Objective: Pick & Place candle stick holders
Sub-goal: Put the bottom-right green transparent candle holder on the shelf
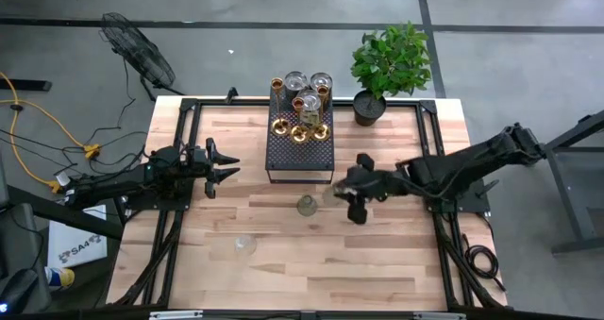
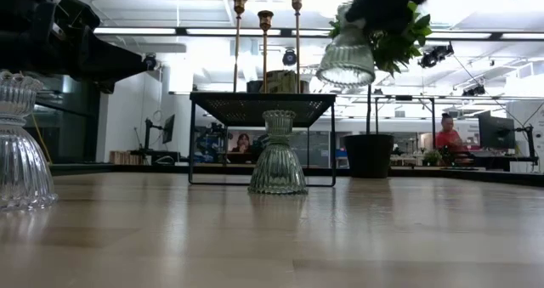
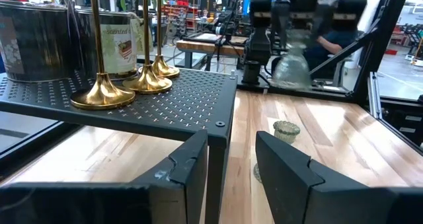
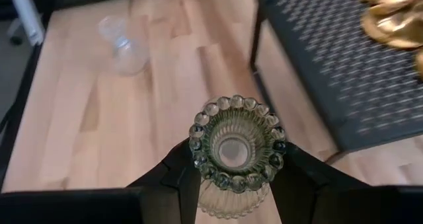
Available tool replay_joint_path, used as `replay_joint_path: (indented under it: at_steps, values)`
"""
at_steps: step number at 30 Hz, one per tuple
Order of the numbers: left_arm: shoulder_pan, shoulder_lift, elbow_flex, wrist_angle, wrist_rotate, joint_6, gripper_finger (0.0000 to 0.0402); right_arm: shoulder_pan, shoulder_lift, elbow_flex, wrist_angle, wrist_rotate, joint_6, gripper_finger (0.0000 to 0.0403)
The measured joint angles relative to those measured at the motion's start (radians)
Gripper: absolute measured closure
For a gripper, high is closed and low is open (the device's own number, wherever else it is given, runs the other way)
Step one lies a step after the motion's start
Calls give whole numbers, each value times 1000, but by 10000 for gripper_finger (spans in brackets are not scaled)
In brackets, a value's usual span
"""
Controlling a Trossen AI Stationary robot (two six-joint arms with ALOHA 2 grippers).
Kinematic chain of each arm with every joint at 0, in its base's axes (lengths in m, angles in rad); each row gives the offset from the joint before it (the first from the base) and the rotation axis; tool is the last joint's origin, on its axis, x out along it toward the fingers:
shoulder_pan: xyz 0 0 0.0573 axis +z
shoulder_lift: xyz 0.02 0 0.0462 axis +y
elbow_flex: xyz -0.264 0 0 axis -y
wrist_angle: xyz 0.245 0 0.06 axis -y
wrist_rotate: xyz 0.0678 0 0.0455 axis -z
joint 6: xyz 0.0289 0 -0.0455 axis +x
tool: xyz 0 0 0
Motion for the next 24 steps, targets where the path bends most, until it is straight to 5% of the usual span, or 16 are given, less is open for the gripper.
replay_joint_path:
  at_steps: [24]
  values:
    - [0, 0, 0, 0, 0, 0, 277, -229, 2, 117, -84, 4, 147, 268]
